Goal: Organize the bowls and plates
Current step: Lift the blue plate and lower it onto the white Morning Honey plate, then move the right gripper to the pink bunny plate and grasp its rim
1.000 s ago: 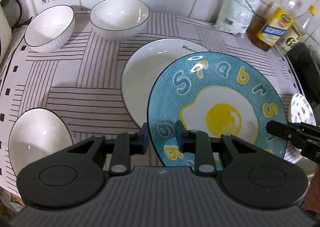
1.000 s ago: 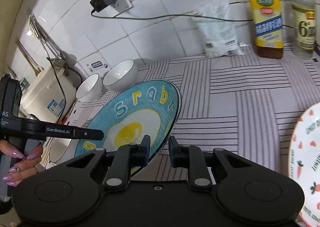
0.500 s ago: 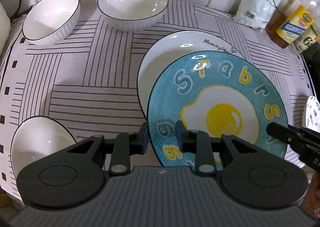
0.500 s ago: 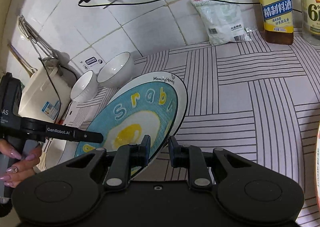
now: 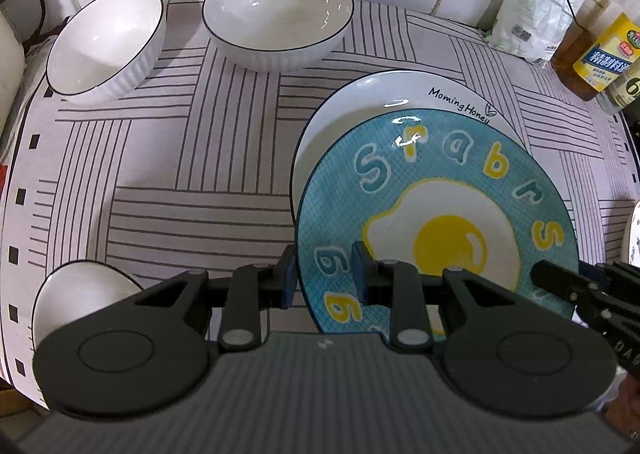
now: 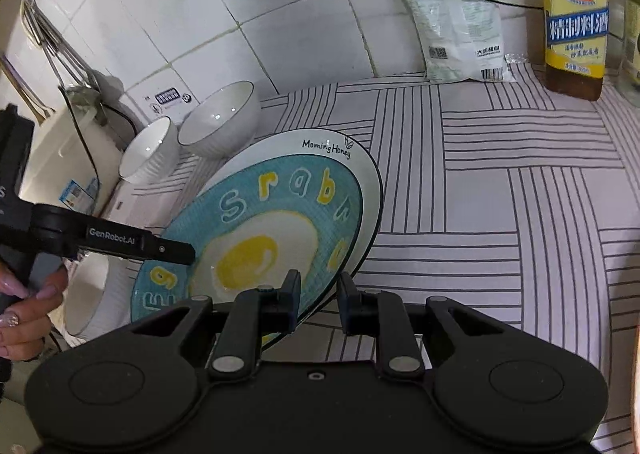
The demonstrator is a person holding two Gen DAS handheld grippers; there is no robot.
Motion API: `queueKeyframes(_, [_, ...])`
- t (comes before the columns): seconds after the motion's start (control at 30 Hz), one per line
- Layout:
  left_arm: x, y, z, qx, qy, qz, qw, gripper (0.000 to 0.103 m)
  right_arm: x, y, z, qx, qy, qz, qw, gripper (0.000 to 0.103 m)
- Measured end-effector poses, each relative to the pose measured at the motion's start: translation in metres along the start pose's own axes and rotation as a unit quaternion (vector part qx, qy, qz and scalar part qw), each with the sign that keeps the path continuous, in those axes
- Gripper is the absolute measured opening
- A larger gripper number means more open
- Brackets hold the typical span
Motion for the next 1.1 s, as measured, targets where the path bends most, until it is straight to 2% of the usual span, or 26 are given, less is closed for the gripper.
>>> queueKeyframes(0.07, [0.001, 0.001, 0.002, 0.005, 0.004, -0.003, 1.0, 0.026, 0.001, 0.0, -0.007, -0.021, -0.02, -0.005, 1.0, 0.025])
queueKeyframes(0.27, [0.003, 0.002, 0.001, 0.001, 0.01, -0.005, 0.9999, 0.026, 0.007, -0.002, -0.034, -0.09, -0.092, -0.01, 0.992, 0.044])
queueKeyframes(0.57, [0.005, 0.004, 0.004, -0.017, 0.028, -0.004, 0.9994, 0.026, 0.015, -0.001, -0.044, -0.087, -0.135, -0.004, 0.987, 0.051])
queueKeyframes(0.7, [0.007, 0.006, 0.005, -0.018, 0.036, -0.01, 0.9992, 0.026, 0.018, -0.003, -0.043, -0.091, -0.142, 0.015, 0.986, 0.051])
queueKeyframes(0.77, [0.008, 0.004, 0.005, -0.018, 0.037, -0.012, 0.9991, 0.025, 0.022, -0.004, -0.042, -0.097, -0.146, 0.022, 0.984, 0.045])
queueKeyframes(0.8, [0.007, 0.004, 0.005, -0.019, 0.038, -0.01, 0.9991, 0.025, 0.024, -0.004, -0.04, -0.096, -0.145, 0.023, 0.984, 0.045])
queueKeyframes(0.97, [-0.002, 0.001, 0.012, -0.014, 0.039, -0.011, 0.9991, 0.025, 0.021, -0.003, -0.027, -0.071, -0.116, 0.028, 0.99, 0.039])
queueKeyframes(1.1, [-0.019, -0.004, 0.028, -0.002, 0.025, -0.005, 0.9997, 0.024, -0.004, -0.002, -0.016, -0.061, -0.101, 0.053, 0.992, 0.039])
Point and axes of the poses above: each gripper's, at about its wrist camera, not at the fingertips, and x roughly the way its jaws point, z to its right, y to its top, the point moved 2 cm from there along x, roughly the way its jaws point, and after that the axes turned 11 degrees about -y, right-handed, at the moved point
